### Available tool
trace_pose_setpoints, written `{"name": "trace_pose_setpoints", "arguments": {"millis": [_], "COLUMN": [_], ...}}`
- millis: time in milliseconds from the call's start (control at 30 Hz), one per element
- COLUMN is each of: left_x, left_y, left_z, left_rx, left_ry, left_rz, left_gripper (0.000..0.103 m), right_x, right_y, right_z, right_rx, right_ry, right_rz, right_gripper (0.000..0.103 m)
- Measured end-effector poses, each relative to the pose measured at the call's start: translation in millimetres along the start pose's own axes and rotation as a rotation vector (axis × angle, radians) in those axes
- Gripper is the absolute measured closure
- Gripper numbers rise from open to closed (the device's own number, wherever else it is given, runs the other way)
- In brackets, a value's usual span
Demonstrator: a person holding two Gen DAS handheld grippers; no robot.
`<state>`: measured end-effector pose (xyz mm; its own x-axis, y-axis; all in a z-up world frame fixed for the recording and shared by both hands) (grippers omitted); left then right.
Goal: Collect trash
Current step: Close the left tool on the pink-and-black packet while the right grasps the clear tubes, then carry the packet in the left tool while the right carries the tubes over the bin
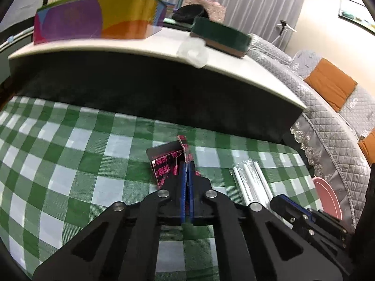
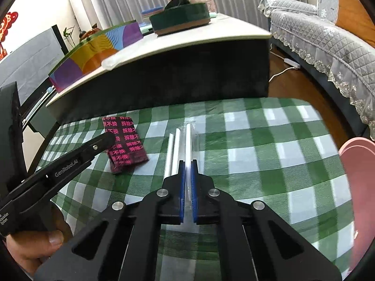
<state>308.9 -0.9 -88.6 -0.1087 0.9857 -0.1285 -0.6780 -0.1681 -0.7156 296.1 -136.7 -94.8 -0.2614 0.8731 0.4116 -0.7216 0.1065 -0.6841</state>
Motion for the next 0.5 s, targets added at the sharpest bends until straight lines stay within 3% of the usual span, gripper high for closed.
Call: {"name": "trace_pose_setpoints", "arguments": {"millis": [500], "left_x": [-32.7], "left_y": [4.1], "left_z": [71.0], "left_rx": [-0.084], "left_ry": [-0.012], "left_rz": [-0.102], "left_gripper": [0.103], "right_x": [-20.0], "right_y": [-3.4], "right_z": [99.4], "right_rx": [-0.134], "right_ry": [0.084], "right_rz": [0.03], "right_gripper": [0.098]}}
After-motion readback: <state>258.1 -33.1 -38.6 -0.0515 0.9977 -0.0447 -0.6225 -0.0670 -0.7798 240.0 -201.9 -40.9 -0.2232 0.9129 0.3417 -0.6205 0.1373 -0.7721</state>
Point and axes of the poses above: each gripper's, at about its wrist camera, not at the fingertips, and z roughly against the way its jaws point, x to its left, y to its underside, the point moved 8 cm from there along -z, roughly the way its jaws point, and after that the axes turned 12 degrees about -y, right-handed, at the moved point
